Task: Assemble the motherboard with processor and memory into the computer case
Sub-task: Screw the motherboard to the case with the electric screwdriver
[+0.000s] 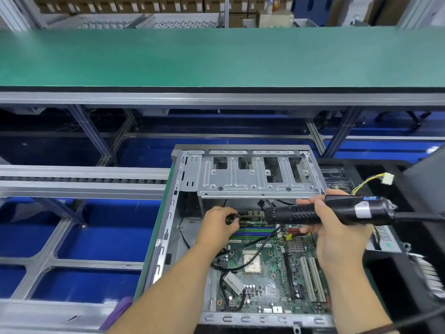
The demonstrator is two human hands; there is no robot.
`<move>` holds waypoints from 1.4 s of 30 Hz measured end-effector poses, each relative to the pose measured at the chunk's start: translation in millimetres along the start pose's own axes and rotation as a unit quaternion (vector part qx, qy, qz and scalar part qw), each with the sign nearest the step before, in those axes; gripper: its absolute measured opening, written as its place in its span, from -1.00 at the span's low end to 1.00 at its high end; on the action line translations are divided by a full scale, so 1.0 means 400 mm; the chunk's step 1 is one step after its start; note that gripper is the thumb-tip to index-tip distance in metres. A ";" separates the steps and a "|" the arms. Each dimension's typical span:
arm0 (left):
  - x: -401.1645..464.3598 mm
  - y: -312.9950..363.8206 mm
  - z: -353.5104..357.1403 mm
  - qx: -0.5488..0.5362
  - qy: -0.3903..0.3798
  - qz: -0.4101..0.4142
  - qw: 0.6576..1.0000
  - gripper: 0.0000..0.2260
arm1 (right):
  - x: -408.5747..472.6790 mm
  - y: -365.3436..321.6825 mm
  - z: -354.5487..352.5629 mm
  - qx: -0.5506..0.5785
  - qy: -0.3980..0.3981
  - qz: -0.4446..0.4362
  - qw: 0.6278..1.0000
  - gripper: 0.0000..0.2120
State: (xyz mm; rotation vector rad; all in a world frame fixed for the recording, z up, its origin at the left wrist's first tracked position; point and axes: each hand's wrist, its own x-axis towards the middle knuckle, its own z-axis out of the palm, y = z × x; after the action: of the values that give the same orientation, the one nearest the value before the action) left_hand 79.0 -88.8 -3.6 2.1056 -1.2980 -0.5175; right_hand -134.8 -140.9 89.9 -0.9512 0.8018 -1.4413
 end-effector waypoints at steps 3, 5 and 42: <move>0.002 -0.006 0.004 -0.004 0.001 0.002 1.000 -0.76 | 0.000 -0.001 0.002 0.000 0.003 0.001 1.000 -0.74; 0.002 -0.007 0.005 -0.007 0.001 -0.001 1.000 -0.76 | -0.001 -0.002 0.003 -0.001 0.005 0.002 1.000 -0.74; 0.008 -0.030 0.001 -0.204 0.042 -0.224 0.952 -0.92 | 0.003 -0.010 0.005 0.003 0.013 0.003 1.000 -0.67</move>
State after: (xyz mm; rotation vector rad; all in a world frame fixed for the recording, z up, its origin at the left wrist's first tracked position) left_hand 88.3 -87.8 -11.9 2.0289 -0.5879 -0.7993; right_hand -134.7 -141.4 94.4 -0.9270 0.8183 -1.4534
